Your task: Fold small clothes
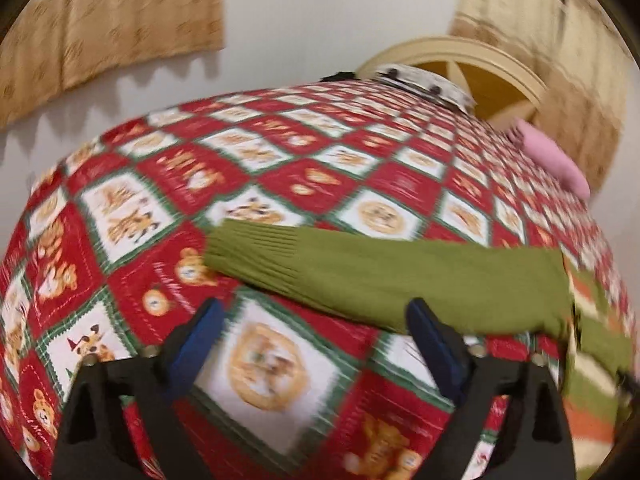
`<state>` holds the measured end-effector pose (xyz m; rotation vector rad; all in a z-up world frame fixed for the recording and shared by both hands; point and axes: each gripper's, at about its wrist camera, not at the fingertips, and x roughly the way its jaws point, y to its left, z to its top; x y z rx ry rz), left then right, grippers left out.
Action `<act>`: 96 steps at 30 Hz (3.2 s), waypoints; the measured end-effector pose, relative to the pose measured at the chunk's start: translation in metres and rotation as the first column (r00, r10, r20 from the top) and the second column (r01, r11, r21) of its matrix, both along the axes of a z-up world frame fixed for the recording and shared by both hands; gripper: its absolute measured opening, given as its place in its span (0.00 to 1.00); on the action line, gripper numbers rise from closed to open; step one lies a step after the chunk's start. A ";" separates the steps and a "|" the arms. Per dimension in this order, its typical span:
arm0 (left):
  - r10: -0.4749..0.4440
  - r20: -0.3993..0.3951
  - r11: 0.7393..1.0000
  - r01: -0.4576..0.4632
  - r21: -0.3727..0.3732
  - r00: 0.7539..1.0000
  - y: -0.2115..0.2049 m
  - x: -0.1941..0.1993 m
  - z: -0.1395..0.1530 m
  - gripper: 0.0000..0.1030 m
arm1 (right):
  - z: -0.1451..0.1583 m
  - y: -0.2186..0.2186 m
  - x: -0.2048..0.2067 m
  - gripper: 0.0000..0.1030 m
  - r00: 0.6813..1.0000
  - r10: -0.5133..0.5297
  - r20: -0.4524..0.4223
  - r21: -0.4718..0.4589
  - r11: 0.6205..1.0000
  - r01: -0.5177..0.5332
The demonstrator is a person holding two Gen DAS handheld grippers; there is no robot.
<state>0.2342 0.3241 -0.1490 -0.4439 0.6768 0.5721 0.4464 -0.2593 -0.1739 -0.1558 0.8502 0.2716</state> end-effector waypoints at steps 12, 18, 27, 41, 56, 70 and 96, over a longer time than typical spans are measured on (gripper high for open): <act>0.146 0.111 0.954 -0.111 -0.280 0.983 0.059 0.003 -0.021 0.54 | 0.000 0.000 0.000 0.71 1.000 -0.004 0.007 0.004 1.000 0.004; 0.141 0.108 0.958 -0.108 -0.267 0.984 0.063 0.002 -0.018 0.12 | 0.000 -0.002 -0.001 0.71 1.000 -0.004 0.007 0.008 1.000 0.003; 0.068 0.220 0.972 -0.015 -0.236 0.973 0.058 0.000 0.013 0.06 | 0.000 -0.003 -0.001 0.71 1.000 -0.004 0.007 0.010 1.000 0.003; -0.119 0.316 0.973 0.174 -0.153 0.941 0.009 0.029 0.071 0.05 | 0.000 -0.003 0.000 0.72 1.000 -0.003 0.007 0.013 1.000 0.003; -0.303 0.457 0.927 0.370 -0.064 0.836 -0.075 0.068 0.168 0.05 | 0.000 -0.007 0.000 0.72 1.000 -0.002 0.002 0.056 0.998 0.002; -0.500 0.470 0.828 0.560 0.013 0.728 -0.188 0.120 0.204 0.05 | 0.023 -0.041 -0.012 0.73 0.998 -0.055 -0.010 0.200 0.978 0.055; -0.768 0.104 0.640 0.754 0.146 0.632 -0.394 0.142 0.087 0.74 | 0.005 -0.115 -0.088 0.73 0.995 -0.089 -0.037 0.212 0.973 0.095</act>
